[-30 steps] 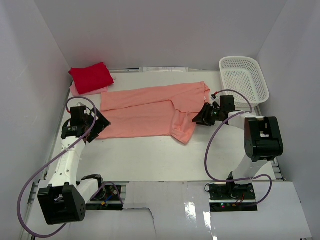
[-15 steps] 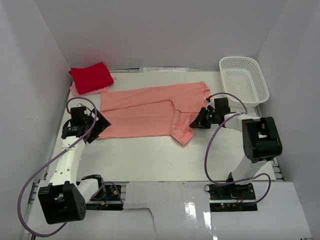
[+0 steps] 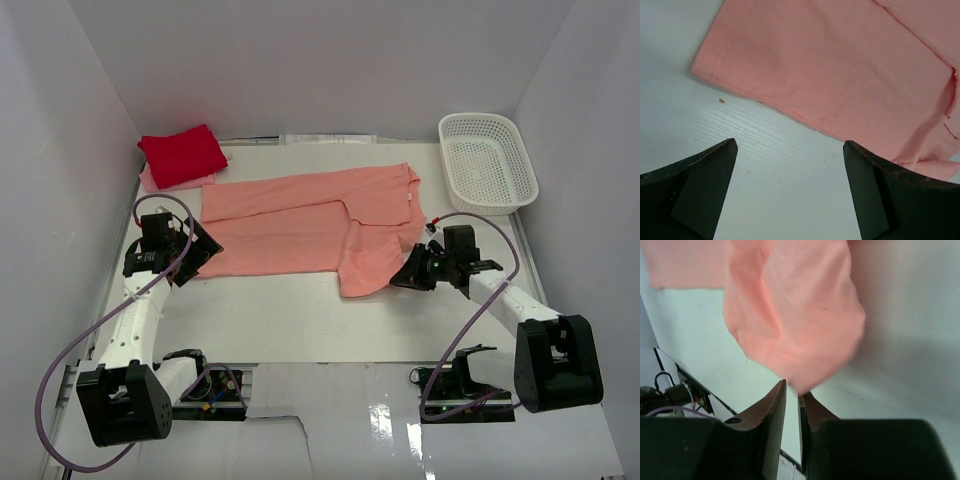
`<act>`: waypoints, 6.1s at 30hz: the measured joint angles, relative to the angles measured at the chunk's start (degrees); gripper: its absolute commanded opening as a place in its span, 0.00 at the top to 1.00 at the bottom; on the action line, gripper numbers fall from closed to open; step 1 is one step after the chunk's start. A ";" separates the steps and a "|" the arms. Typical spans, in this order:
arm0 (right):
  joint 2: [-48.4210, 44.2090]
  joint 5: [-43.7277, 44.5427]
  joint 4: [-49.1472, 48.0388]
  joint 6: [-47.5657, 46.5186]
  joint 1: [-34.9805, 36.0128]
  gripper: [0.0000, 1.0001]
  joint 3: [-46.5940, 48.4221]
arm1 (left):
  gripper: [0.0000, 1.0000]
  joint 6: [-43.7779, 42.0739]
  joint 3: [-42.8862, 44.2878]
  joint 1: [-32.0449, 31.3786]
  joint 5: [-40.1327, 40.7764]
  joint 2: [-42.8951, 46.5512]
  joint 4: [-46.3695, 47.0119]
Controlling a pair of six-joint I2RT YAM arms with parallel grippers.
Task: Fold and stack the t-shirts
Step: Grap the side of the flattened tshirt closest away from the robot with both arms, then fold the other side of the tshirt into a rectangle
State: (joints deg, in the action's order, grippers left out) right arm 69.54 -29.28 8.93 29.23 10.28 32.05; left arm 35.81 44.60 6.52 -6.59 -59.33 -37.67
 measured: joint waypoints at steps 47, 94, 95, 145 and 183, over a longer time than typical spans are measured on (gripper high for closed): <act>11.93 18.21 15.47 -8.76 8.50 0.64 8.09 | 0.02 -0.85 0.00 4.17 -1.51 -6.03 0.37; 7.56 17.70 17.97 -10.43 10.10 0.92 9.81 | 0.44 14.38 -4.15 12.90 4.66 -21.07 7.52; 7.54 17.53 17.97 -10.45 10.10 0.92 9.81 | 0.44 14.53 -3.91 12.90 4.66 -21.42 7.74; -21.11 17.09 36.89 -3.76 10.14 0.92 1.44 | 1.00 6.62 -8.28 19.02 -11.06 -12.37 3.30; 23.89 19.43 38.36 -16.06 3.96 0.92 57.05 | 1.00 10.54 10.12 23.43 -16.59 -28.59 4.31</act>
State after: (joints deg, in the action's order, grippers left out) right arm 93.43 -9.85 47.29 13.17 14.24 89.10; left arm 46.35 54.72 29.95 -23.18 -87.92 -33.36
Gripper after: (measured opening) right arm 0.087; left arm 0.023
